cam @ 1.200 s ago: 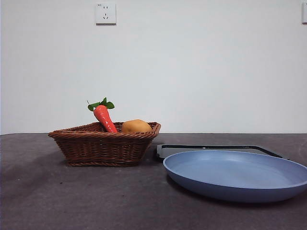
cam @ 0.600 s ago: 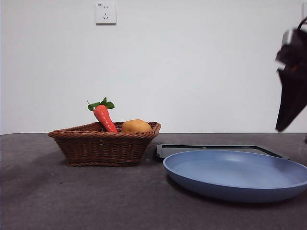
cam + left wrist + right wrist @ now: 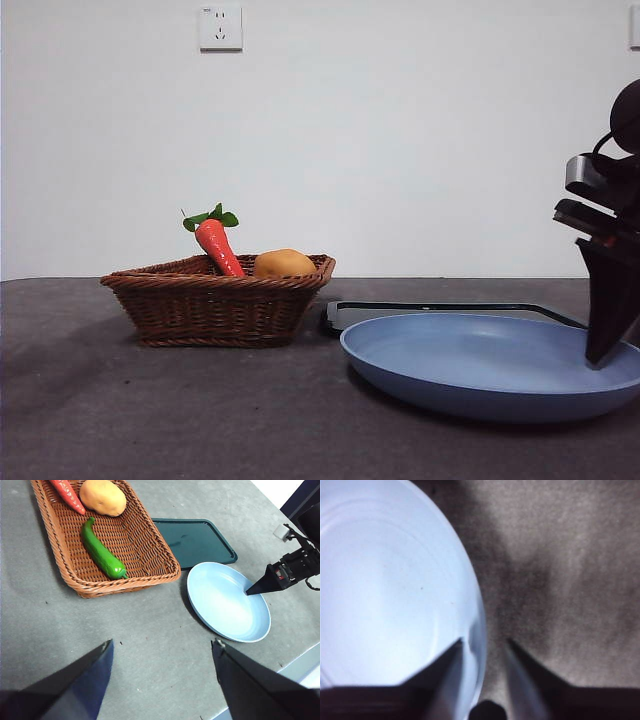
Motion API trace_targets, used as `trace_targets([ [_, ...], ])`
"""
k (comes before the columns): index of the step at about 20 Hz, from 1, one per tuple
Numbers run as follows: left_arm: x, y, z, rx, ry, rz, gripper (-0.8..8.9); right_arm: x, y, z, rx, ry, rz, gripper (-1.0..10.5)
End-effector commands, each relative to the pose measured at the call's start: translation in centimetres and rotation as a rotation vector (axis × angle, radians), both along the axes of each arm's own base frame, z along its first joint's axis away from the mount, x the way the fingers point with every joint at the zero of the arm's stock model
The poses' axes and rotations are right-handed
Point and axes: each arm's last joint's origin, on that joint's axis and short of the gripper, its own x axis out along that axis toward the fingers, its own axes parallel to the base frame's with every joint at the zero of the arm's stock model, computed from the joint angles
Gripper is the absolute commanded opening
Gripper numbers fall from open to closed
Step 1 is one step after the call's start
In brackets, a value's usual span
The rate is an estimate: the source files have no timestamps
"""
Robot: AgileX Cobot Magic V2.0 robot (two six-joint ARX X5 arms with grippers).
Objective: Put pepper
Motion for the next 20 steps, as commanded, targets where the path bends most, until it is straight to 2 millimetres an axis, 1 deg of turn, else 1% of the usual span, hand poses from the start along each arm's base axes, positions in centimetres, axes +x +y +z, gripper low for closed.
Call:
trace_targets([
  [1, 0.0, 0.0, 0.4, -0.002, -0.02, 0.006, 3.45, 0.5, 0.1, -0.1, -0.001, -0.002, 0.01, 0.0],
  [4, 0.8, 0.0, 0.4, -0.019, -0.003, 0.018, 3.45, 0.4, 0.1, 0.0, 0.001, 0.0, 0.0, 0.1],
  [6, 1.8, -0.1, 0.4, -0.037, 0.018, 0.022, 3.45, 0.2, 0.0, 0.8, 0.006, -0.021, -0.008, 0.1],
  [8, 3.2, -0.4, 0.5, -0.027, 0.041, 0.019, 3.45, -0.3, 0.0, 2.5, 0.014, -0.086, -0.012, 0.1],
  [10, 4.9, -0.9, 1.1, 0.002, 0.06, 0.028, 3.45, -1.0, -0.1, 4.5, 0.024, -0.156, -0.022, 0.1],
  [13, 8.0, -2.6, 2.6, 0.07, 0.055, 0.046, 3.45, -2.3, -0.5, 7.7, 0.028, -0.244, -0.036, 0.1],
  [15, 10.6, -4.1, 3.3, 0.119, 0.08, 0.061, 3.45, -3.2, -0.8, 9.6, 0.032, -0.302, -0.045, 0.1],
  [17, 13.4, -5.9, 3.5, 0.178, 0.106, 0.078, 3.45, -4.0, -1.2, 11.0, 0.034, -0.349, -0.06, 0.1],
  [20, 17.6, -8.8, 3.2, 0.26, 0.137, 0.092, 3.45, -5.4, -1.7, 13.0, 0.037, -0.41, -0.081, 0.1],
])
